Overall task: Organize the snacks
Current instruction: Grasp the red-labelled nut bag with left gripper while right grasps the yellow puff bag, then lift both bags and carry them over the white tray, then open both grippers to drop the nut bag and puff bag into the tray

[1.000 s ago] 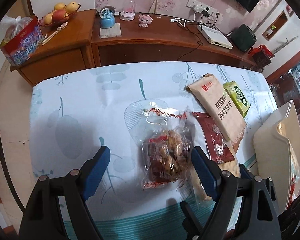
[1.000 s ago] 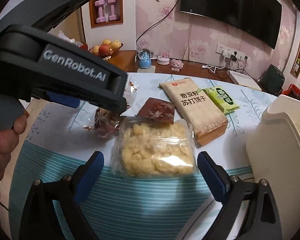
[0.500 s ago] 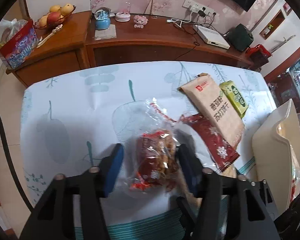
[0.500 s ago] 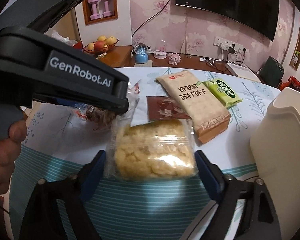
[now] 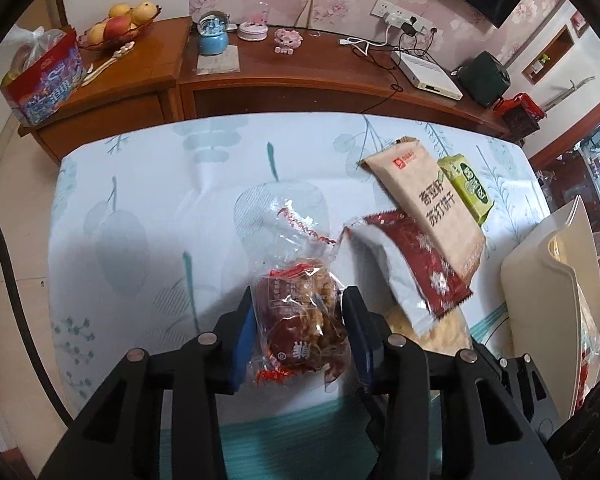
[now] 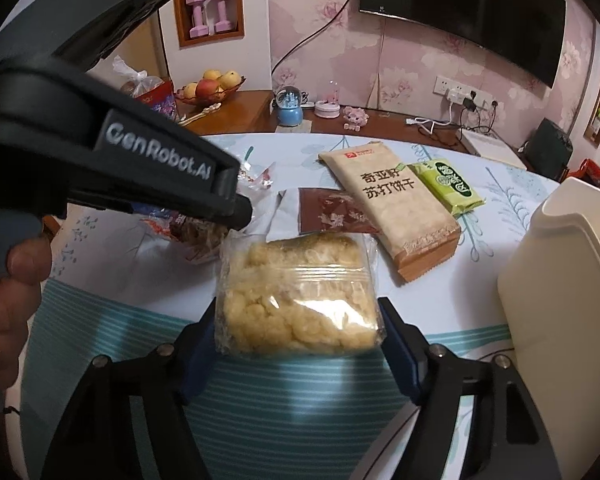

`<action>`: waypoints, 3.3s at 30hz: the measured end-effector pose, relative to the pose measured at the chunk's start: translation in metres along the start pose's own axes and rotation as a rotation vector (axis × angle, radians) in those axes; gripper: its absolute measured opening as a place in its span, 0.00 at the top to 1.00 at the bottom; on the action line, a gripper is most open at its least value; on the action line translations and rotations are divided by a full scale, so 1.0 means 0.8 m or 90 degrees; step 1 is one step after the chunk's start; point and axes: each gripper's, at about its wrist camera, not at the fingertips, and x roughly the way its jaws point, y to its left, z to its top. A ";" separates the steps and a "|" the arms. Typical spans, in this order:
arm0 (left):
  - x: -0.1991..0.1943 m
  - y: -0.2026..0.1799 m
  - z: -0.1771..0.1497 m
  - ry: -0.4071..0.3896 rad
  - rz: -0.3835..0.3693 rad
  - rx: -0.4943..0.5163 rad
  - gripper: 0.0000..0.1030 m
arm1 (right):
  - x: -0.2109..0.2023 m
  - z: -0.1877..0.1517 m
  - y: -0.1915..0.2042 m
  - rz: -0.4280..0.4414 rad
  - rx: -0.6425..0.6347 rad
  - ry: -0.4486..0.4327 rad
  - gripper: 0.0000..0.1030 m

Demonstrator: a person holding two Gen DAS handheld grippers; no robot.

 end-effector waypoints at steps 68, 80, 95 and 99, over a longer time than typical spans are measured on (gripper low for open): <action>-0.234 -0.279 -0.308 -0.108 -0.153 -0.005 0.61 | -0.353 -0.161 -0.186 0.116 -0.007 0.005 0.29; -0.187 -0.380 -0.274 -0.107 -0.204 0.015 0.61 | -0.357 -0.160 -0.298 0.068 0.005 -0.012 0.29; -0.145 -0.425 -0.247 -0.081 -0.200 -0.002 0.54 | -0.311 -0.149 -0.384 0.043 0.064 0.011 0.28; -0.146 -0.415 -0.239 -0.091 -0.173 -0.013 0.42 | -0.297 -0.150 -0.390 0.044 0.084 0.035 0.27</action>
